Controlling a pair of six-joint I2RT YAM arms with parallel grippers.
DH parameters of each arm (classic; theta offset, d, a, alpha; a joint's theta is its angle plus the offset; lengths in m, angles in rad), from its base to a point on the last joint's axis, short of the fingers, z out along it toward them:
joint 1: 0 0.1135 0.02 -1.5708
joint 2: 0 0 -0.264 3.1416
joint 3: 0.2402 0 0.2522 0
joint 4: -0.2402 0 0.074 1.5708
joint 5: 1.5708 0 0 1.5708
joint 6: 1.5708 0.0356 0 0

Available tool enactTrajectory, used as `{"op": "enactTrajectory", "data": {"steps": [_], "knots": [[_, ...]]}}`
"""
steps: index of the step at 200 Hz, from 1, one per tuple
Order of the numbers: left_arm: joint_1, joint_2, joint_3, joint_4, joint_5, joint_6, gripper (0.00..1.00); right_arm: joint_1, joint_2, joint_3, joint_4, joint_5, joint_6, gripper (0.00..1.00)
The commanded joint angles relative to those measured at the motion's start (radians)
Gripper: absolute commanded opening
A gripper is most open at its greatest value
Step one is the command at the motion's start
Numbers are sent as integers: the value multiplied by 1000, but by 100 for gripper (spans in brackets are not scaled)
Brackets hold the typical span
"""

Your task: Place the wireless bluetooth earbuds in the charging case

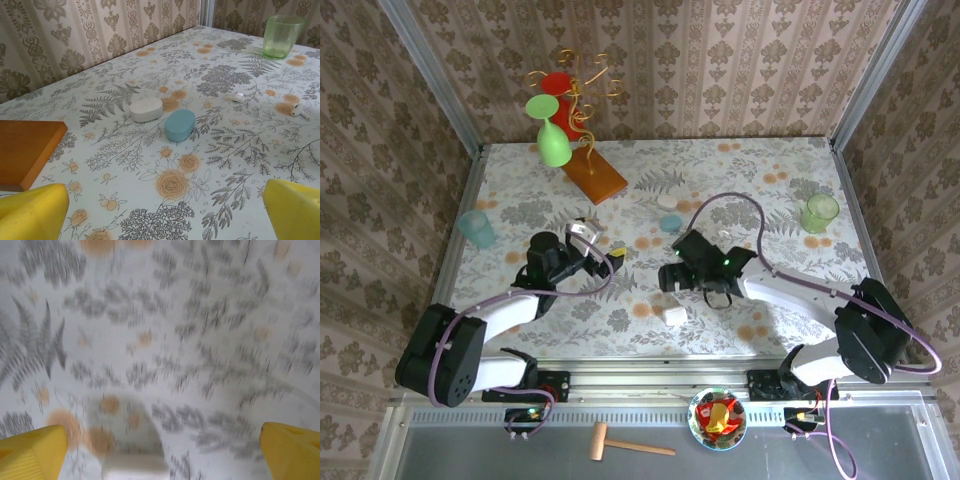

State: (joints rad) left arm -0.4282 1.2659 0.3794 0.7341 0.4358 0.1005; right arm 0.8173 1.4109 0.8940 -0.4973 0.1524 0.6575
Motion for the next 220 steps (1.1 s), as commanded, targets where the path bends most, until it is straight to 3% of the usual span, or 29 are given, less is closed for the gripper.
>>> {"op": "enactTrajectory", "data": {"steps": [1, 47, 95, 172, 187, 202, 220], "knots": [[6, -35, 32, -28, -34, -29, 100, 99, -7, -18, -141, 78, 126, 99], [8, -39, 36, -48, -52, -33, 100, 230, 98, -11, -177, 99, 234, 99], [8, -43, 34, -45, -45, -55, 100, 233, 189, 18, -114, 83, 196, 82], [8, -63, 31, -67, -37, -63, 100, 230, 257, 19, -71, 82, 153, 64], [8, -59, 35, -68, -30, -69, 100, 230, 256, 13, -66, 90, 143, 64], [8, -58, 36, -67, -26, -74, 100, 227, 260, 13, -67, 87, 137, 69], [8, -60, 35, -66, -25, -81, 100, 227, 270, 13, -60, 85, 126, 67]]}}
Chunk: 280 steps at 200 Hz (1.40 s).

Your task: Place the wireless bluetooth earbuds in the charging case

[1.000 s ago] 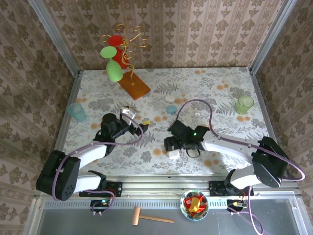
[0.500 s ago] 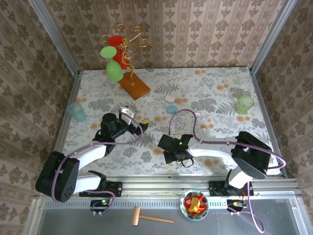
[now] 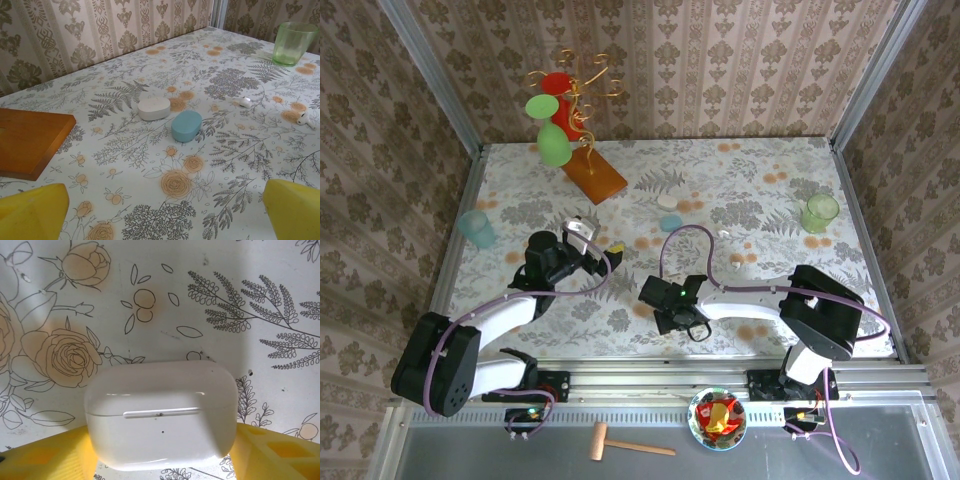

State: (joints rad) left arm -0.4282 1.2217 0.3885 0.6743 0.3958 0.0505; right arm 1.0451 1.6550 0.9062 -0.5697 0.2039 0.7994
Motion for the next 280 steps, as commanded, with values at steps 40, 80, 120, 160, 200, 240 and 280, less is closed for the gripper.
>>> {"op": "enactTrajectory", "data": {"steps": [40, 80, 120, 160, 200, 240, 280], "knots": [[6, -22, 30, -27, 34, -66, 100, 0, 14, 1, 27, 42, -40, 59], [-7, -66, 69, -190, 54, -183, 100, 1, -120, -43, 98, 95, -106, 57], [-91, -93, 118, -335, 164, -396, 100, 1, -298, -102, 264, 159, -276, 56], [-149, -104, 132, -377, 295, -575, 90, 1, -407, -137, 415, 144, -454, 56], [-194, -69, 155, -405, 347, -663, 81, 0, -451, -170, 543, 113, -509, 56], [-218, -51, 150, -348, 371, -735, 68, 0, -428, -174, 576, 97, -496, 55], [-242, -15, 153, -341, 418, -736, 53, 0, -419, -172, 584, 95, -503, 55]]}}
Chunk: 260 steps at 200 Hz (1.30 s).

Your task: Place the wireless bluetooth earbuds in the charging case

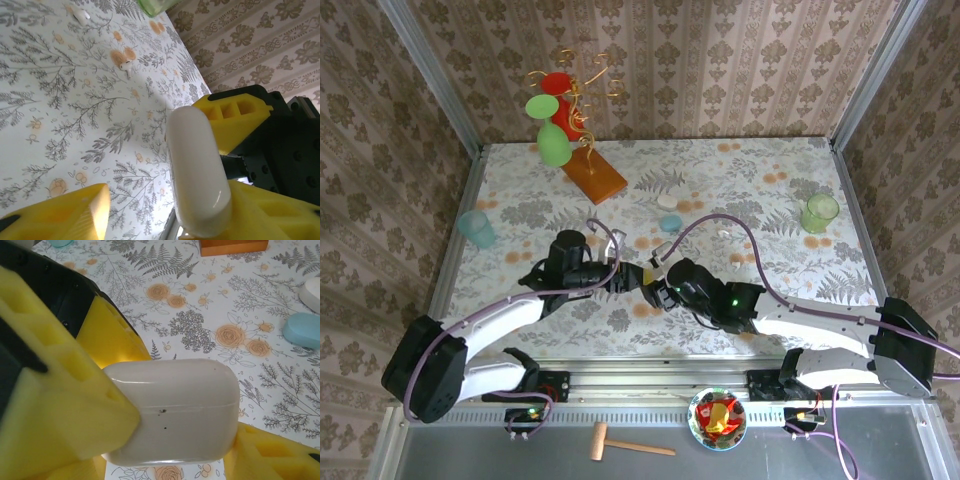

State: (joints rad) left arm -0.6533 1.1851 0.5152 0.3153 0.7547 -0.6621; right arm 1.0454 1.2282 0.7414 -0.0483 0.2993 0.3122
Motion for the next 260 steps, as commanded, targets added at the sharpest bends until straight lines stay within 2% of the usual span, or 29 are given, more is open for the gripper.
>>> {"op": "enactTrajectory", "data": {"steps": [1, 32, 48, 88, 102, 123, 149, 176, 194, 217, 260], "knots": [[-17, 23, 26, 18, 60, -24, 53, -1, 9, -7, 62, 0, -16, 55], [-21, 36, 33, 21, 76, -10, 28, -1, 12, -2, 59, 7, -24, 55], [-22, 29, 38, 19, 80, 6, 19, -2, 14, 0, 54, 11, -26, 55], [-19, -7, 60, -46, 75, 95, 5, -5, 13, -2, 49, 12, -25, 60], [-16, -19, 70, -71, 62, 116, 5, -7, 7, -1, 46, 9, -25, 66], [1, -34, 77, -78, 54, 143, 5, -10, -13, 11, 9, -27, -39, 86], [31, -38, 82, -84, 75, 254, 5, -40, -86, 6, -55, -220, -74, 99], [38, -64, 81, -118, 145, 545, 7, -129, -197, -24, -86, -518, -103, 99], [37, -98, 77, -125, 139, 691, 7, -207, -256, -29, -118, -662, -138, 96], [34, -126, 82, -117, 185, 778, 7, -295, -283, -3, -185, -802, -228, 90], [14, -130, 118, -202, 286, 840, 6, -394, -216, 73, -212, -927, -355, 73]]}}
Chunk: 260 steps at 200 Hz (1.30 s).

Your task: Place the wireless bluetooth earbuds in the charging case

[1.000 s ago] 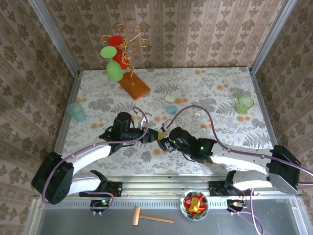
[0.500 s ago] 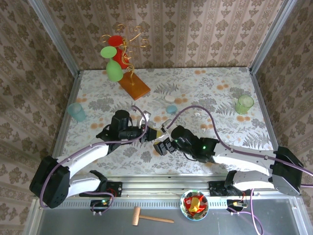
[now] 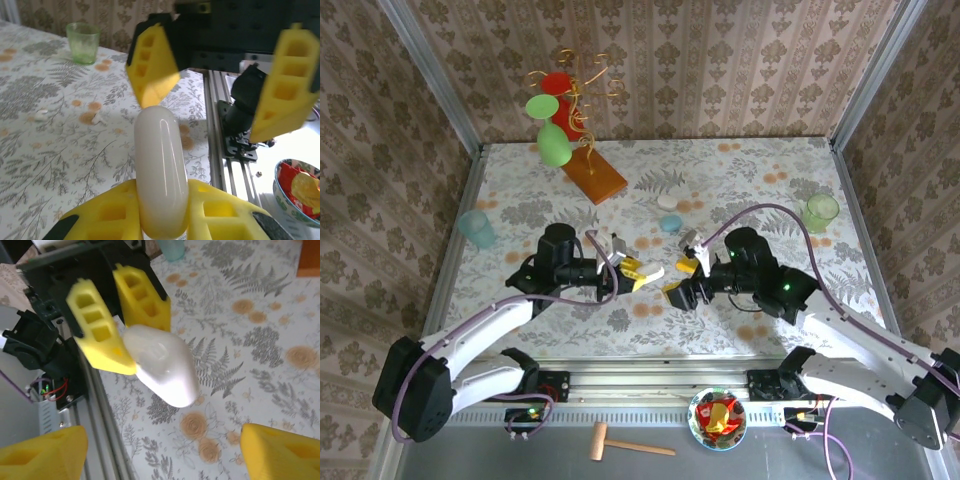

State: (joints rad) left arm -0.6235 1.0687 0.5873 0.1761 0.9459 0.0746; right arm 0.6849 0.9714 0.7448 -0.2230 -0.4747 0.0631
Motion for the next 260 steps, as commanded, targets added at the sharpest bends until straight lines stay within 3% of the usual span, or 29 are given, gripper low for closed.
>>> {"op": "enactTrajectory", "data": {"steps": [1, 52, 88, 99, 108, 128, 149, 174, 197, 260], "knots": [[-17, -13, 47, -63, 94, 103, 6, -35, 43, 71, -38, -157, -107, 73], [-45, -7, 77, -90, 116, 114, 6, -39, 202, 191, -73, -320, -182, 47], [-46, -10, 69, -85, 102, 121, 7, -46, 215, 202, -77, -355, -195, 16], [-45, -11, 63, -68, 82, 114, 16, -51, 202, 199, -66, -356, -182, 15], [-45, -15, 55, -33, 62, 98, 33, -54, 188, 193, -45, -358, -161, 15], [-45, -14, 19, 133, 61, 10, 59, -64, 132, 156, 72, -358, -80, 14], [-44, -5, -33, 379, 60, -128, 70, -83, 73, 97, 245, -359, 24, 13], [-45, 18, -57, 584, 52, -274, 72, -102, 29, 38, 438, -359, 140, 11], [-46, 45, -76, 751, 34, -385, 70, -107, 17, 33, 489, -360, 169, 11], [-58, 128, -49, 910, 50, -504, 51, -107, 47, 41, 556, -358, 199, 11]]}}
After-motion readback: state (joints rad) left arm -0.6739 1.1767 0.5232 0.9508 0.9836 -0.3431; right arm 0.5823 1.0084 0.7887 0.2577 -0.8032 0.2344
